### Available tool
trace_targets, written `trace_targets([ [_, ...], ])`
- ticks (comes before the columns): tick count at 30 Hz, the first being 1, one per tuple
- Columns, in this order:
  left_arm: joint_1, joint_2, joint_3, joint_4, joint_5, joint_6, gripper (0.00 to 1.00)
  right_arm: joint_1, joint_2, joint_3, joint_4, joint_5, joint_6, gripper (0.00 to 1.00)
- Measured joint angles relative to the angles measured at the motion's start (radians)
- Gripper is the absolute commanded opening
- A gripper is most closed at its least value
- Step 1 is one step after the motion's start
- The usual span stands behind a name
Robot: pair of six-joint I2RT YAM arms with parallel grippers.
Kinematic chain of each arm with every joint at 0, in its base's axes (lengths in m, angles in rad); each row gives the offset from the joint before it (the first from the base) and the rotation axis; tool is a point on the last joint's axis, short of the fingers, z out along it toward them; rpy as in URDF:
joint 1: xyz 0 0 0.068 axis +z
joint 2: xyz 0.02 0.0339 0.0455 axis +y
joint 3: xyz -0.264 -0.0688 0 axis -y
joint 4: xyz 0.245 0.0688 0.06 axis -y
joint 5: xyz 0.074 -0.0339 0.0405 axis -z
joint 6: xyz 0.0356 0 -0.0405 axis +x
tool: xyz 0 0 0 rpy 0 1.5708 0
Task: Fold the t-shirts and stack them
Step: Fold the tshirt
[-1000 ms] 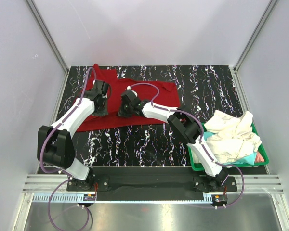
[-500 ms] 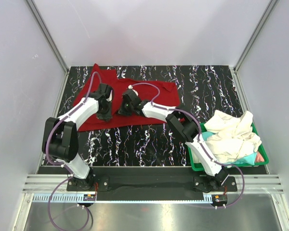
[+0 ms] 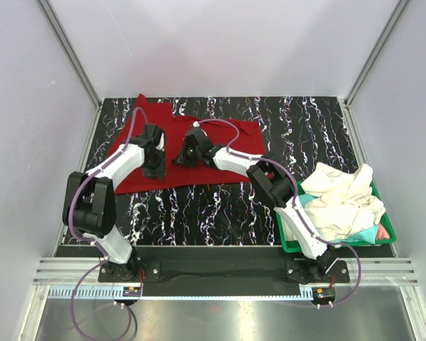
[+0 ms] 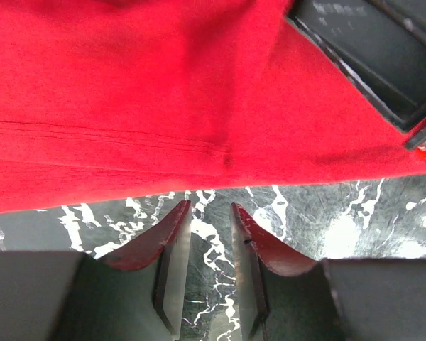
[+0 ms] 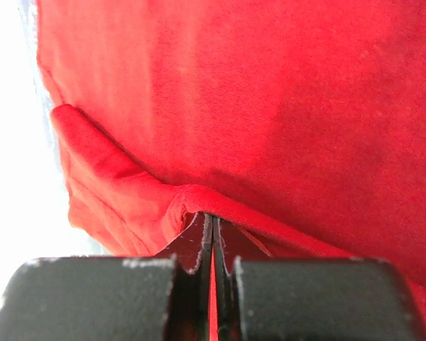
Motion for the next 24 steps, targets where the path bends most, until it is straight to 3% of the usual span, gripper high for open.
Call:
trace_targets([
  [7, 0.219, -0.013, 0.042, 0.103, 0.06, -0.055, 0.26, -0.008, 0.001, 0.0, 0.034, -0.041, 0.0, 0.0],
  [11, 0.335, 0.074, 0.095, 0.139, 0.08, -0.074, 0.25, -0.014, 0.002, -0.002, 0.033, -0.055, -0.006, 0.0],
  [18, 0.352, 0.248, 0.137, 0.193, 0.12, -0.106, 0.23, -0.027, -0.011, -0.066, 0.064, -0.051, -0.016, 0.01],
  [24, 0.351, 0.255, 0.137, 0.213, 0.122, -0.126, 0.22, -0.03, -0.075, -0.157, 0.074, 0.017, -0.034, 0.02],
])
